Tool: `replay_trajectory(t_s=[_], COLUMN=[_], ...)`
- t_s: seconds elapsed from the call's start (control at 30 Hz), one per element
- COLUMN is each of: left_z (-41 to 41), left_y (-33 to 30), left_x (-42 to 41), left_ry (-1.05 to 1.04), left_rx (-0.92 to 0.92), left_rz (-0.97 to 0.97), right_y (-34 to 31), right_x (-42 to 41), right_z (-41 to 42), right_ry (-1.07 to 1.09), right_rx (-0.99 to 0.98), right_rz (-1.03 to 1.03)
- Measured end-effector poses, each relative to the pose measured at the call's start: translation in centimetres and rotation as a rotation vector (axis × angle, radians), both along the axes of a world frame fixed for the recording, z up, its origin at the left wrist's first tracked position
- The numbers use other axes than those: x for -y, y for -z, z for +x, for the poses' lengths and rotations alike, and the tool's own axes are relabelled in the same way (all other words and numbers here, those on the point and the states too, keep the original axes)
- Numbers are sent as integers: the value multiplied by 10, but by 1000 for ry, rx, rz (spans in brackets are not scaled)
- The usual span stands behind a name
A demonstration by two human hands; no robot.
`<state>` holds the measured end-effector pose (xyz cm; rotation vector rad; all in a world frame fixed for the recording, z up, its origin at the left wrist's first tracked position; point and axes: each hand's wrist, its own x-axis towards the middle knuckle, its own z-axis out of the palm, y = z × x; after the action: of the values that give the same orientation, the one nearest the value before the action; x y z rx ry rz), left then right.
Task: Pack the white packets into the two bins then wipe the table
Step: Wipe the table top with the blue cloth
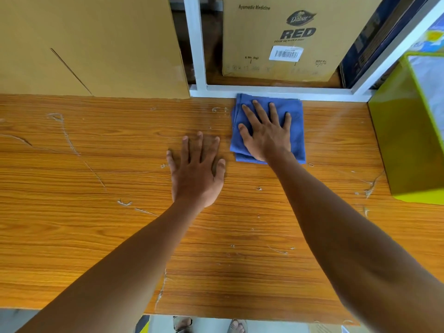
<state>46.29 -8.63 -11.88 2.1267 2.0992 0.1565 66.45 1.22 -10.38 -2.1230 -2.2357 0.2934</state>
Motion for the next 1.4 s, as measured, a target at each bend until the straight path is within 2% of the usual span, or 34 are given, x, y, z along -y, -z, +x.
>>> replay_trajectory(t_s=[0.1,0.3,0.57,0.8,1.07,1.17,1.4], left_z=[-1,-1,-1,-1,-1,-1,5], left_y=[0,-1,0,1,0,-1,-13], left_x=[-1,0,-1,0,-1,2,17], left_ry=[1,0,4,-6,3,13,22], left_rx=[-5,0,-8,-18,-10,-18,-25], left_rz=[-3,-19,12,-14,2,-18,-57], right_y=[1,3,3,4,3,5,4], right_x=[-5,76,0,85,6,45,215], right_z=[-1,0,12,7,27,25,31], right_ry=[38,200,266,223,193,195,187], right_rx=[4,-10,-17,-17,3,5,3], right_rz=[-7,33,-24,26,-26,-5,52])
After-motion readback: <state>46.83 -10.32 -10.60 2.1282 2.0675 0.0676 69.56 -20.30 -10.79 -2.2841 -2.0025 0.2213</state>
